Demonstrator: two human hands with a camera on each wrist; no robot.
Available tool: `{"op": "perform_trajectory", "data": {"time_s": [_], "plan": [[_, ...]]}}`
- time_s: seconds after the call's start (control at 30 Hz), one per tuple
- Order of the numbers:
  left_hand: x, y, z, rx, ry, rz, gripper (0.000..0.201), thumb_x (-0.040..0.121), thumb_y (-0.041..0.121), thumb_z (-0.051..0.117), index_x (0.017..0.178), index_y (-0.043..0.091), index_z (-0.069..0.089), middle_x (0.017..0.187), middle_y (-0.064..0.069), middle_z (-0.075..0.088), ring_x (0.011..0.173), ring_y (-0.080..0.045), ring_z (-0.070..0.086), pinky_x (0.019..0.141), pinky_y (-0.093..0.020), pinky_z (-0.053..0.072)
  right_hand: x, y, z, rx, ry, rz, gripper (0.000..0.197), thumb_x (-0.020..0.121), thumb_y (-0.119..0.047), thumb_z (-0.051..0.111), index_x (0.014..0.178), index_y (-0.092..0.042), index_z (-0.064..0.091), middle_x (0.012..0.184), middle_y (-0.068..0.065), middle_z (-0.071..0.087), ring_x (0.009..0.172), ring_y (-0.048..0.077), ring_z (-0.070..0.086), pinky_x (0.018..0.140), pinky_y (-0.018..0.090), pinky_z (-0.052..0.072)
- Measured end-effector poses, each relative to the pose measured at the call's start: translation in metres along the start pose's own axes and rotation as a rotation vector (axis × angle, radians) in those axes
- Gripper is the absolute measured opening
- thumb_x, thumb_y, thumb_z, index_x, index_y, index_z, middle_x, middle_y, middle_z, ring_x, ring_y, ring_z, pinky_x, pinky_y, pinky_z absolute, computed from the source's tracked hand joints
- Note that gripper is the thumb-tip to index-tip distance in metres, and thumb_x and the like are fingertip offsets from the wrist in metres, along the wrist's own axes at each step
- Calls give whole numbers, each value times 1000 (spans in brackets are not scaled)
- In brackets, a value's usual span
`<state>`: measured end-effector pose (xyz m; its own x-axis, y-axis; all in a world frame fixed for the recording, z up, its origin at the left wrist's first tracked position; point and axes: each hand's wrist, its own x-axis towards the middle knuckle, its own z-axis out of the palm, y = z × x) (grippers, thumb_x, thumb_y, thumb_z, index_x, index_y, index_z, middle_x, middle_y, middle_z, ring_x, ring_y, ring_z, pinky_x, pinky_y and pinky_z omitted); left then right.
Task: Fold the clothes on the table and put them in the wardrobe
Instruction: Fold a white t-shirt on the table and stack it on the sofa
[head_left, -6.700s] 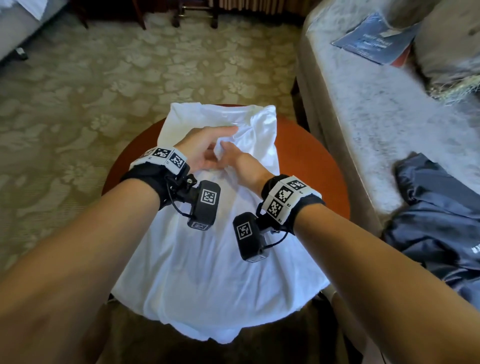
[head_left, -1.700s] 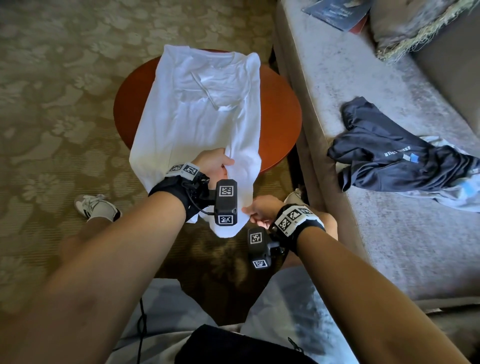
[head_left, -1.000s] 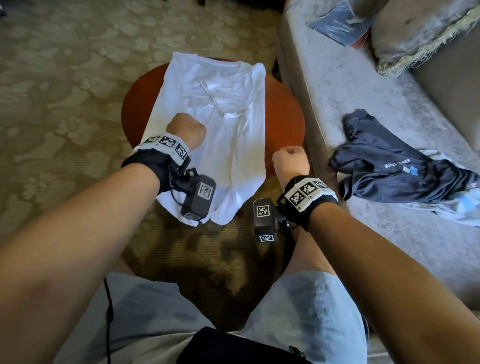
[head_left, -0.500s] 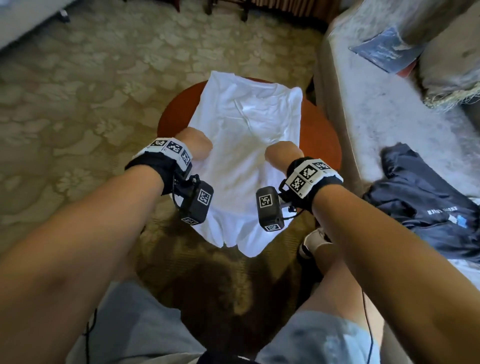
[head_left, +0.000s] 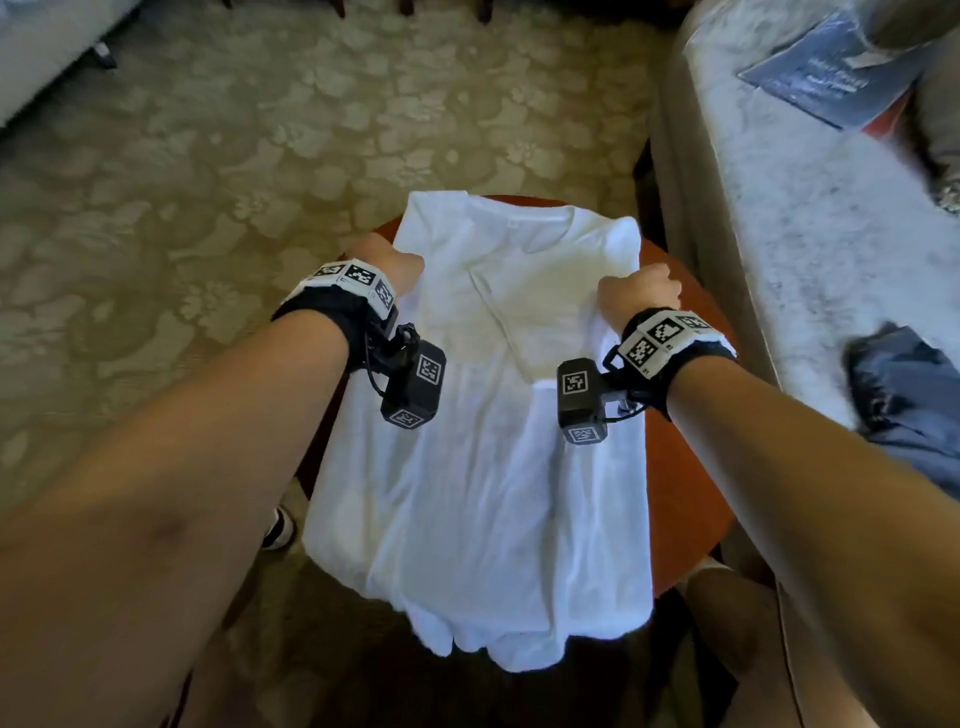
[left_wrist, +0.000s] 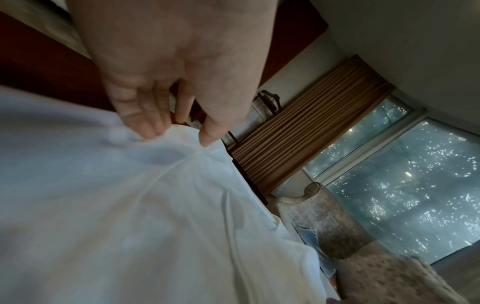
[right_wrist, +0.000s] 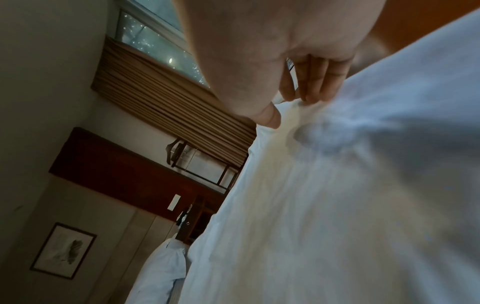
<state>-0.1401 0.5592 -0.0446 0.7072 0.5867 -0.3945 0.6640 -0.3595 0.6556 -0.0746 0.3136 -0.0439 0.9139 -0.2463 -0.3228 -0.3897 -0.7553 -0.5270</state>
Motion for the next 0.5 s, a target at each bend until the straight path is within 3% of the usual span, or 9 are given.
{"op": "perform_trajectory", "data": {"time_s": [0.07,0.17,0.23,0.33,0.43,0.5], "plan": [[20,17,2,1,-4,-15,37,74,27,59,102,3,61,93,-15,64,87,-33,63,73,-32,48,28,-11,3,3,49,10,58,94,-26,49,145,-6,30,150,14,33,137,34,35,110,41,30],[60,29,7,-4,17,-37,52,64,36,59,107,8,62,97,-12,67,84,-32,65,78,-36,52,67,-26,7,45,50,5,53,93,-23,48,142,-5,39,146,15,42,133,34,41,109,40,34],[88,32,11,-24,4,-44,55,64,35,68,112,7,63,99,-10,68,85,-29,66,71,-31,51,88,-33,8,55,18,-20,42,93,-20,49,131,-3,54,131,15,57,121,34,54,96,34,45],[107,41,11,-51,27,-26,63,68,24,81,123,5,57,115,-8,64,99,-28,63,71,-31,49,108,-45,7,51,-2,-43,34,96,-22,51,125,-6,62,123,13,64,109,30,61,79,29,44],[118,49,11,-123,57,13,17,79,9,75,86,11,60,89,-4,60,89,-23,58,73,-28,48,124,-56,5,20,-25,-87,32,96,-22,53,124,-11,63,124,10,64,108,27,61,79,30,44],[126,55,13,-219,73,15,32,83,1,67,65,15,45,69,-4,48,77,-23,50,56,-27,44,133,-66,1,60,-8,-123,30,96,-18,50,121,-14,66,122,10,65,111,30,60,85,31,47]]}}
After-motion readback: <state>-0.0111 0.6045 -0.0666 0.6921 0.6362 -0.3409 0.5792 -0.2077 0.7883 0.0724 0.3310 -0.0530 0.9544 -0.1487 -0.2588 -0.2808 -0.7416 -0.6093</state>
